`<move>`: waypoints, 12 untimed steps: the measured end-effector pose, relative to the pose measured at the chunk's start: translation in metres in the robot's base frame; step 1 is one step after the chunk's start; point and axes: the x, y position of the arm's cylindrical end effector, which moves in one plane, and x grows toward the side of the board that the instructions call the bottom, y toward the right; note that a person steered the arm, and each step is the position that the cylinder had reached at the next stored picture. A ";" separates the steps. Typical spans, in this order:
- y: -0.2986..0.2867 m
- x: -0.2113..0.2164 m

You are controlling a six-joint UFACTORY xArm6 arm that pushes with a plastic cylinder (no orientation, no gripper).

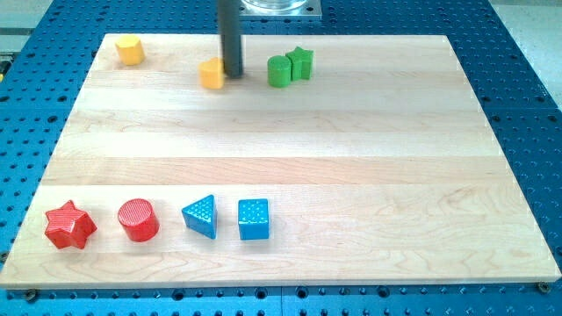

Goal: Move the yellow heart vertically below the yellow hexagon

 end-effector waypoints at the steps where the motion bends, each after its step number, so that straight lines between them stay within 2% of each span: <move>1: 0.002 0.016; 2: -0.016 0.034; 3: -0.039 0.024; 4: -0.011 -0.001; 5: -0.080 -0.006; 6: -0.116 0.012; 7: -0.089 0.015; 8: -0.075 -0.030; 9: -0.092 -0.052; 10: -0.112 -0.045; 12: -0.128 0.001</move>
